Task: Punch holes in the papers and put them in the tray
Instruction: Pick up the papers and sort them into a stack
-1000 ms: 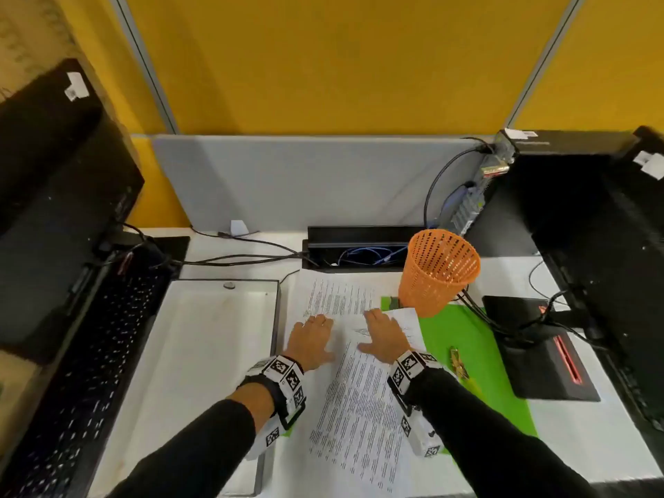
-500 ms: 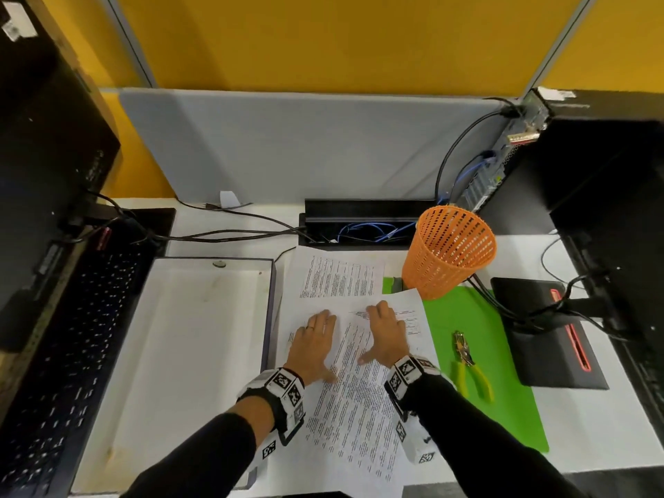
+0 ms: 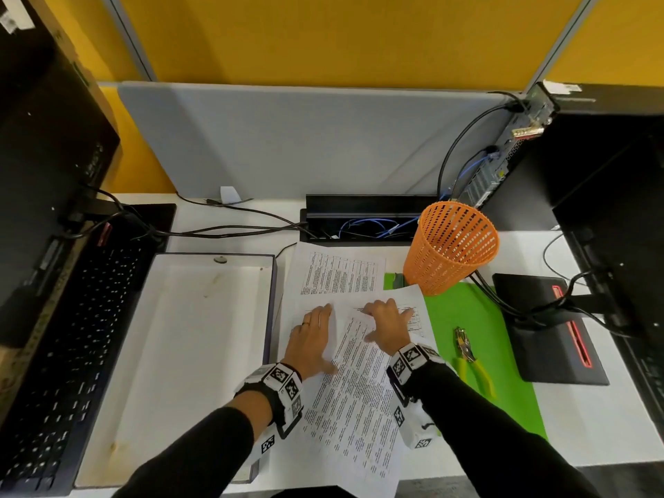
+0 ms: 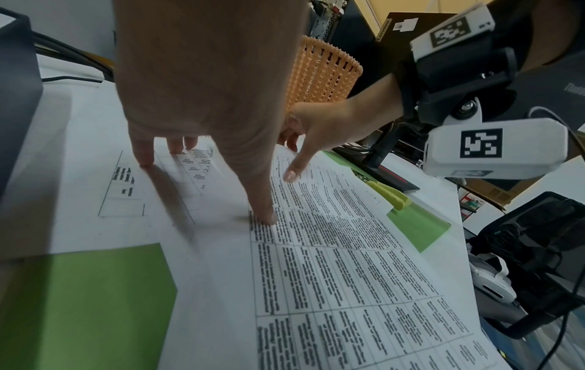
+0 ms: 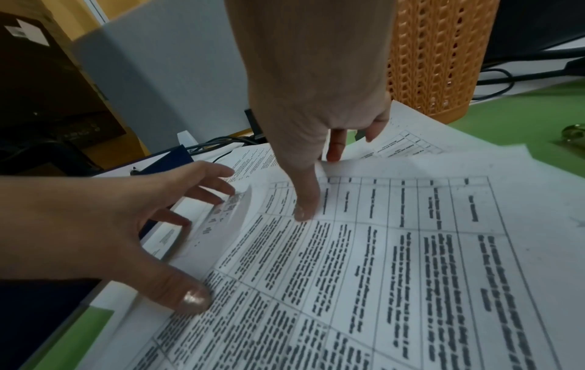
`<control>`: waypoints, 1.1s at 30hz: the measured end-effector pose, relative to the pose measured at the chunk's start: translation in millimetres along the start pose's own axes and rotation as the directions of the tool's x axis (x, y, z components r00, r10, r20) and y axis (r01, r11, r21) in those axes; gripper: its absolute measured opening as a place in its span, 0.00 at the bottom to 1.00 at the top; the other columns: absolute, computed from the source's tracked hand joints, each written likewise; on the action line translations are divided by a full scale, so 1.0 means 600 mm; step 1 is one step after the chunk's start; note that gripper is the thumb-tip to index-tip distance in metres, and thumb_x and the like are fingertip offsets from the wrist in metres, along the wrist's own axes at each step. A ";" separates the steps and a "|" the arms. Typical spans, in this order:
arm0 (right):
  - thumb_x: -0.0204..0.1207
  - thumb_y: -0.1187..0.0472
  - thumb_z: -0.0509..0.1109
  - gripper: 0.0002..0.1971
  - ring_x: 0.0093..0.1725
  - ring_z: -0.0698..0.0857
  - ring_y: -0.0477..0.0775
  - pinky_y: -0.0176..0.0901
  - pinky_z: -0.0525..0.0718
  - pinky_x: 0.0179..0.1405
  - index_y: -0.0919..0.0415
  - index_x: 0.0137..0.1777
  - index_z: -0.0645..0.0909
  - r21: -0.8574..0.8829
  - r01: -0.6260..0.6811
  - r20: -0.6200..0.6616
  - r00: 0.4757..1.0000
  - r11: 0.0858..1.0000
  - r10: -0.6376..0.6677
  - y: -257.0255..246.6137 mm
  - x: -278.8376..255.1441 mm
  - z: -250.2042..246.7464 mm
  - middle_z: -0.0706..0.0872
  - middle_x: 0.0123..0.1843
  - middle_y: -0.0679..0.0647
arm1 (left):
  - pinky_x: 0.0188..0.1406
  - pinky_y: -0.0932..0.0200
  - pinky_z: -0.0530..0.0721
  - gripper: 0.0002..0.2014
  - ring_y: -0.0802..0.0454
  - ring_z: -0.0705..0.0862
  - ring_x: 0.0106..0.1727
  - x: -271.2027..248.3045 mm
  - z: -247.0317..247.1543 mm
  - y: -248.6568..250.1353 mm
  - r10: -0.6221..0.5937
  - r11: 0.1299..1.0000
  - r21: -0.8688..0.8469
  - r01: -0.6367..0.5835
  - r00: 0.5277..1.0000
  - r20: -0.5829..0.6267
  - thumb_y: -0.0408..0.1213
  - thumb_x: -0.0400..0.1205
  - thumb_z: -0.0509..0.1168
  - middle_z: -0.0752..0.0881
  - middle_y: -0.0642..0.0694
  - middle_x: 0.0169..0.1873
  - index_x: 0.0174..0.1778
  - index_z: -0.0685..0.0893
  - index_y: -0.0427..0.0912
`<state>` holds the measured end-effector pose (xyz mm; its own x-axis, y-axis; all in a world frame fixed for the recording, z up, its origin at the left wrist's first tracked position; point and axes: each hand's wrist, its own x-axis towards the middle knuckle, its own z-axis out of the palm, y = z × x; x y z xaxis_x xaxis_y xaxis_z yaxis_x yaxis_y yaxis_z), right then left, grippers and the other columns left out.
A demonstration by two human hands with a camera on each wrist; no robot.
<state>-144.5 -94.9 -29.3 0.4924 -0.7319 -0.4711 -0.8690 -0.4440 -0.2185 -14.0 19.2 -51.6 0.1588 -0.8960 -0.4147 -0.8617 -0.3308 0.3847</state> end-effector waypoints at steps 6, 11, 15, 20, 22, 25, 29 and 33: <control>0.63 0.84 0.58 0.24 0.51 0.81 0.58 0.55 0.60 0.53 0.51 0.33 0.78 0.214 0.040 -0.280 0.960 0.976 0.022 0.010 0.003 -0.023 0.88 0.43 0.54 | 0.73 0.42 0.73 0.56 0.44 0.72 0.74 0.007 -0.003 -0.005 -0.114 0.912 -0.405 0.070 0.990 -0.084 0.43 0.66 0.79 0.71 0.42 0.74 0.82 0.48 0.42; 0.74 0.72 0.67 0.11 0.47 0.84 0.56 0.55 0.62 0.56 0.53 0.40 0.80 0.278 0.099 -0.383 0.924 0.956 0.016 0.008 0.016 -0.043 0.89 0.44 0.51 | 0.64 0.44 0.83 0.25 0.44 0.83 0.63 0.008 -0.009 -0.016 -0.129 0.825 -0.563 0.060 0.988 -0.084 0.38 0.78 0.70 0.83 0.42 0.61 0.72 0.74 0.44; 0.73 0.68 0.70 0.16 0.57 0.83 0.56 0.53 0.65 0.58 0.57 0.61 0.77 0.315 0.150 -0.449 0.893 0.937 0.008 0.008 0.024 -0.047 0.87 0.56 0.55 | 0.58 0.49 0.85 0.15 0.48 0.84 0.58 0.005 -0.031 -0.022 -0.138 0.870 -0.493 0.017 0.968 -0.210 0.39 0.83 0.63 0.86 0.43 0.57 0.65 0.81 0.40; 0.75 0.71 0.67 0.25 0.69 0.73 0.65 0.58 0.75 0.63 0.66 0.72 0.66 0.227 0.049 -0.326 0.945 0.973 0.029 0.031 0.032 -0.038 0.73 0.71 0.64 | 0.40 0.46 0.90 0.13 0.42 0.89 0.43 0.015 -0.116 -0.045 -0.182 0.894 -0.446 -0.030 0.886 -0.426 0.40 0.84 0.60 0.89 0.40 0.46 0.59 0.81 0.37; 0.73 0.71 0.68 0.27 0.69 0.73 0.65 0.56 0.77 0.62 0.67 0.72 0.66 0.140 0.042 -0.275 0.961 0.989 -0.001 0.044 0.035 -0.035 0.71 0.71 0.65 | 0.39 0.44 0.90 0.15 0.42 0.89 0.42 0.020 -0.151 -0.063 -0.199 0.907 -0.421 -0.027 0.853 -0.483 0.42 0.84 0.60 0.89 0.39 0.46 0.61 0.80 0.37; 0.72 0.69 0.70 0.30 0.71 0.71 0.64 0.55 0.76 0.65 0.67 0.73 0.64 0.002 0.037 -0.235 0.971 0.999 -0.036 0.054 0.039 -0.032 0.69 0.73 0.64 | 0.40 0.44 0.90 0.18 0.42 0.89 0.44 0.018 -0.205 -0.075 -0.202 0.918 -0.395 -0.042 0.807 -0.555 0.44 0.84 0.60 0.89 0.40 0.49 0.64 0.79 0.36; 0.72 0.62 0.73 0.35 0.76 0.64 0.64 0.55 0.71 0.72 0.66 0.75 0.59 -0.148 0.037 -0.144 0.988 0.988 -0.058 0.061 0.044 -0.033 0.66 0.76 0.64 | 0.44 0.46 0.89 0.17 0.41 0.89 0.47 0.017 -0.247 -0.090 -0.230 0.918 -0.396 -0.033 0.769 -0.596 0.41 0.84 0.61 0.89 0.38 0.52 0.65 0.80 0.34; 0.68 0.53 0.77 0.44 0.77 0.62 0.64 0.55 0.66 0.76 0.68 0.76 0.55 -0.299 0.035 -0.062 0.996 0.954 -0.057 0.070 0.057 -0.034 0.65 0.77 0.64 | 0.51 0.42 0.88 0.16 0.41 0.88 0.54 0.021 -0.259 -0.101 -0.253 0.904 -0.426 -0.039 0.754 -0.606 0.39 0.84 0.62 0.88 0.39 0.57 0.64 0.79 0.35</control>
<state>-163.0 -148.9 -37.1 0.5429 -0.7363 -0.4038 -0.7964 -0.6040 0.0307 114.8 -18.0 48.0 0.6299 -0.7714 0.0898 -0.5799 -0.3903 0.7151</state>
